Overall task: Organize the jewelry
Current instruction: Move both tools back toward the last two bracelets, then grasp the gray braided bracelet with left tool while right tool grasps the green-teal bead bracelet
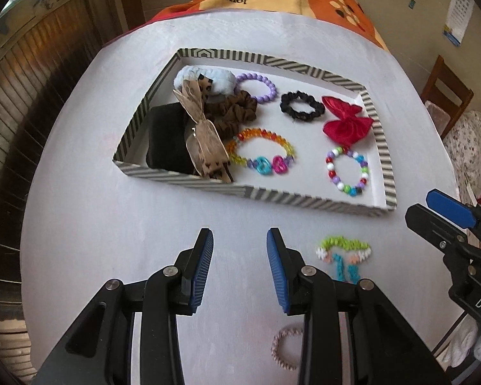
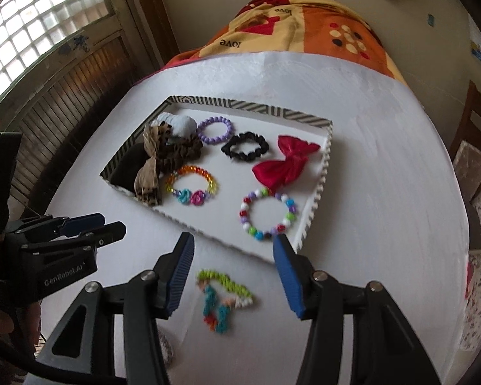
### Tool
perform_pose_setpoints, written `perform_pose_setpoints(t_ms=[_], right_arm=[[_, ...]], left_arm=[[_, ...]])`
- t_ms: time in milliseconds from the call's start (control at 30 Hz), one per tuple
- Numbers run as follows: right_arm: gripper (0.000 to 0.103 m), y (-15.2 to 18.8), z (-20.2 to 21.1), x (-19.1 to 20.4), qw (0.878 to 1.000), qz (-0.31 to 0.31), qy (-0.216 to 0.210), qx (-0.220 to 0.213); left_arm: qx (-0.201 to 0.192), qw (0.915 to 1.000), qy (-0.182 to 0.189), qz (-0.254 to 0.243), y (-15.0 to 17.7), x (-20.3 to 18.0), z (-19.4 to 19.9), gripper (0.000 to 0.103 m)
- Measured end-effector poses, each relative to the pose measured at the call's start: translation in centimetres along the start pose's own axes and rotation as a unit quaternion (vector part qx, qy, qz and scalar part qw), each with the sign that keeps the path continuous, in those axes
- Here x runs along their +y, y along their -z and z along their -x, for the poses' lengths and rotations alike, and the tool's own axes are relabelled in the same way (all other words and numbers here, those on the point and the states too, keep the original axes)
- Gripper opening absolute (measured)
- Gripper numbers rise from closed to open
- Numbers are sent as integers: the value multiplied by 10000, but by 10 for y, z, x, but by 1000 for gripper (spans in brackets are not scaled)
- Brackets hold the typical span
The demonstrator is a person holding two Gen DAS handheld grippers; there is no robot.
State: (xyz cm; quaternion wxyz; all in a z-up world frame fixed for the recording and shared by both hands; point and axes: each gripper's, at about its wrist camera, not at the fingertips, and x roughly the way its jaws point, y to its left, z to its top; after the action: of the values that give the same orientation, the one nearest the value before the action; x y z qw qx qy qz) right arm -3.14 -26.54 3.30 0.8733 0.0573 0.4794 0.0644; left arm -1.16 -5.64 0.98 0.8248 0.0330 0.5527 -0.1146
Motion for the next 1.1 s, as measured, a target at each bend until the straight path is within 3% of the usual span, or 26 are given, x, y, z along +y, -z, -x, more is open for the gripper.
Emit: perform_pose_setpoints(t_ms=[500,1100], right_arm=[[55,48,19,-14,9992,-358,193,66],[55,81,4,-2,9983,-418,134,377]], left_arm=[[2,9991,116,-408,33,-13,18,26],[542,9950,485,-690,83,-11,9,26]])
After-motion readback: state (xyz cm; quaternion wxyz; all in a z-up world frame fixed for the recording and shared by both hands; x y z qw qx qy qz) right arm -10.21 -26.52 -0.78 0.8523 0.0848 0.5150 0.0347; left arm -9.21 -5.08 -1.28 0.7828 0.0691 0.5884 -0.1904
